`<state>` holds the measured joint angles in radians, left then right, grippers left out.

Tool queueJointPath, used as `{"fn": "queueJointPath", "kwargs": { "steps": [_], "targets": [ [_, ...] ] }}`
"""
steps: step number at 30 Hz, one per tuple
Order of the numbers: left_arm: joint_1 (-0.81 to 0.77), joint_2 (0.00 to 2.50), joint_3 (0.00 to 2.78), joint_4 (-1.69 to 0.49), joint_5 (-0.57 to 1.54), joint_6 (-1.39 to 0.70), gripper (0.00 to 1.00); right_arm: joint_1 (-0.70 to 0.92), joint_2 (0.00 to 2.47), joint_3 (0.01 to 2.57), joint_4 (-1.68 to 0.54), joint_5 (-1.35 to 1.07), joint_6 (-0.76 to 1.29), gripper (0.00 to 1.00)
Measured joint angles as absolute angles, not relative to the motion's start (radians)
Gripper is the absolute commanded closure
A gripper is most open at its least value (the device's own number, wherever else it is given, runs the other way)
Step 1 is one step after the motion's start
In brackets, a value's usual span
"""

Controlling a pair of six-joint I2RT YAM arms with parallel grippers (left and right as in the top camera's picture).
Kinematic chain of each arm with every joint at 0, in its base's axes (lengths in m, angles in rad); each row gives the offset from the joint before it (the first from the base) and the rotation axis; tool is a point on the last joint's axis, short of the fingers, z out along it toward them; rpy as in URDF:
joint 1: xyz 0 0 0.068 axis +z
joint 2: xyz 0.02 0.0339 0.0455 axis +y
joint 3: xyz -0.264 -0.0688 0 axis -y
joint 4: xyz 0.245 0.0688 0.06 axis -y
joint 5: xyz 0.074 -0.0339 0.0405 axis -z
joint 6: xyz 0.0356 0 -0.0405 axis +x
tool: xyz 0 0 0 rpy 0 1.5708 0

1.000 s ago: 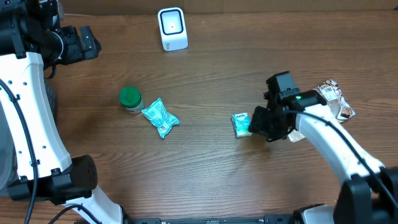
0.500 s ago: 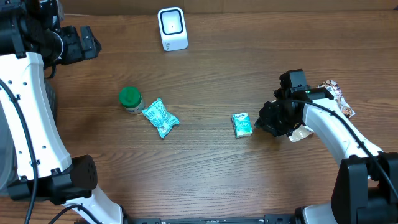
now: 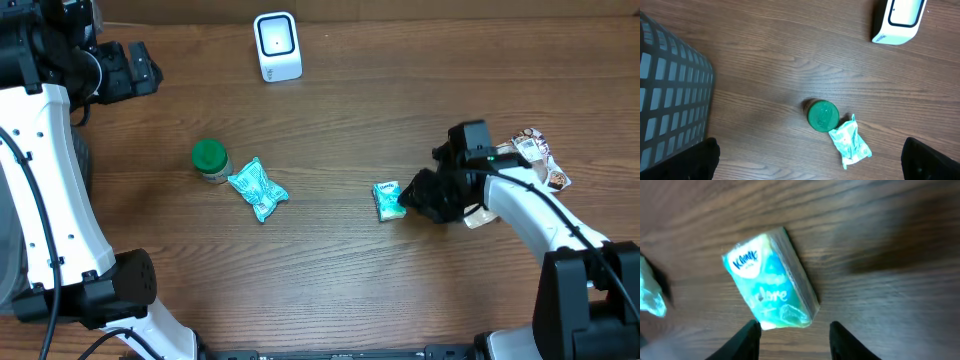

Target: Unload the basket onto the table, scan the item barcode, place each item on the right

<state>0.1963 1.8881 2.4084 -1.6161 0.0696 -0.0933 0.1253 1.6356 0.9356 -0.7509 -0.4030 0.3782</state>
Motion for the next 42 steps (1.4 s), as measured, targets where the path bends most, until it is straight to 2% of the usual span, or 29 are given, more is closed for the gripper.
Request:
{"fn": "queueJointPath", "kwargs": {
  "steps": [12, 19, 22, 24, 25, 32, 42],
  "targets": [
    [0.196, 1.888, 2.408, -1.616, 0.07, -0.093, 0.01, 0.125, 1.697, 0.883, -0.637, -0.449, 0.294, 0.69],
    [0.196, 1.888, 2.408, -1.617, 0.07, -0.093, 0.0, 0.125, 1.745, 0.883, -0.61, -0.477, 0.271, 0.73],
    [0.196, 1.888, 2.408, -1.617, 0.07, -0.093, 0.0, 0.125, 1.746, 0.883, -0.602, -0.484, 0.255, 0.81],
    [0.196, 1.888, 2.408, -1.617, 0.07, -0.093, 0.01, 0.125, 1.746, 0.883, -0.597, -0.49, 0.243, 0.94],
    [0.196, 1.888, 2.408, -1.616, 0.07, -0.093, 0.0, 0.126, 1.746, 0.883, -0.596, -0.493, 0.237, 0.96],
    [0.196, 1.888, 2.408, -1.616, 0.07, -0.093, 0.01, 0.126, 1.746, 0.884, -0.603, -0.501, 0.22, 0.96],
    [0.196, 1.888, 2.408, -1.617, 0.07, -0.093, 0.01, 0.126, 1.684, 0.991, -0.797, -0.596, 0.177, 0.96]
  ]
}}
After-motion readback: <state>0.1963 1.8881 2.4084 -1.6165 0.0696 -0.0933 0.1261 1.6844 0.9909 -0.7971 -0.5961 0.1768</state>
